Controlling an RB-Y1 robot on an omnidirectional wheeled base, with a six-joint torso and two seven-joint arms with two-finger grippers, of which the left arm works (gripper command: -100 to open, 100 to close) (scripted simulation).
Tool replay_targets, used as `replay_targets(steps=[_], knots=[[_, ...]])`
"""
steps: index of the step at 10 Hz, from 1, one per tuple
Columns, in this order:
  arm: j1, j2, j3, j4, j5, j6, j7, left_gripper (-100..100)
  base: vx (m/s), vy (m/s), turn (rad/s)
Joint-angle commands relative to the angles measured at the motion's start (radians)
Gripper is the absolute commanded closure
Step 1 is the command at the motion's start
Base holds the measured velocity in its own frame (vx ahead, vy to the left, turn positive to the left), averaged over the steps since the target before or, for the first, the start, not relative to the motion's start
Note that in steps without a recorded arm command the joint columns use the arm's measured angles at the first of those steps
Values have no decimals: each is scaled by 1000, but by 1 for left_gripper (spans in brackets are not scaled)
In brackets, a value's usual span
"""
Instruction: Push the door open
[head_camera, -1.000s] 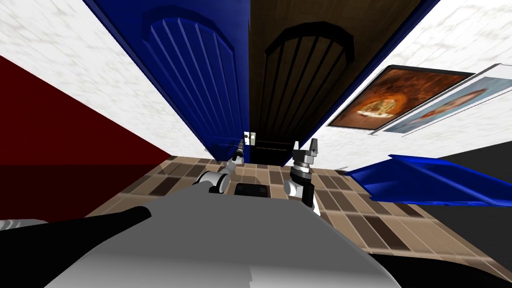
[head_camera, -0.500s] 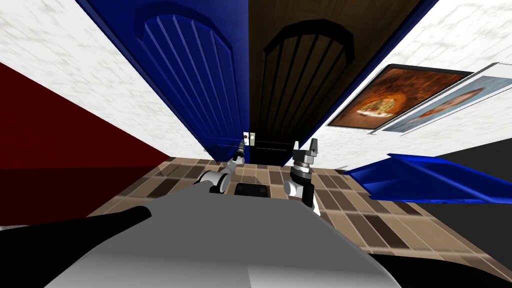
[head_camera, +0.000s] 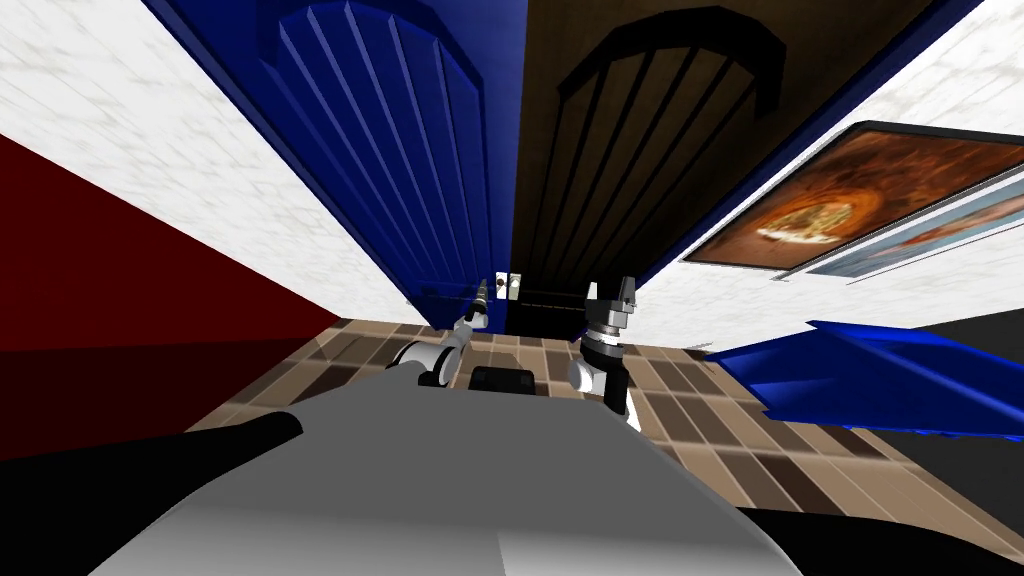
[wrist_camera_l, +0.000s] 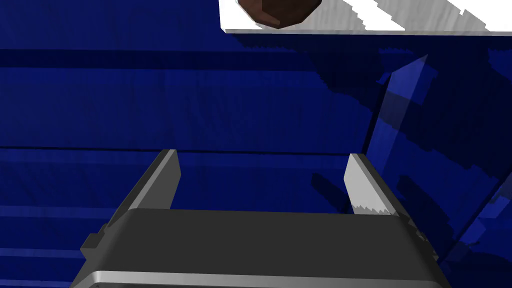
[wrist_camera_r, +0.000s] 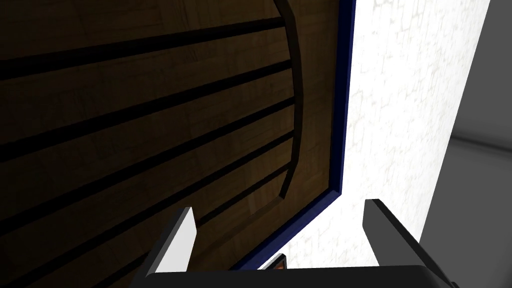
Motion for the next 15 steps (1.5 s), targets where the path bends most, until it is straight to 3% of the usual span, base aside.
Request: replay_targets(steps=[1, 6, 15], knots=[[-3, 4, 0, 6, 0, -2, 1, -100, 225, 200, 30], [-3, 16, -2, 5, -2, -2, 4, -100, 217, 190, 20], [-1, 42, -7, 3, -7, 0, 11, -100, 156, 134, 30]])
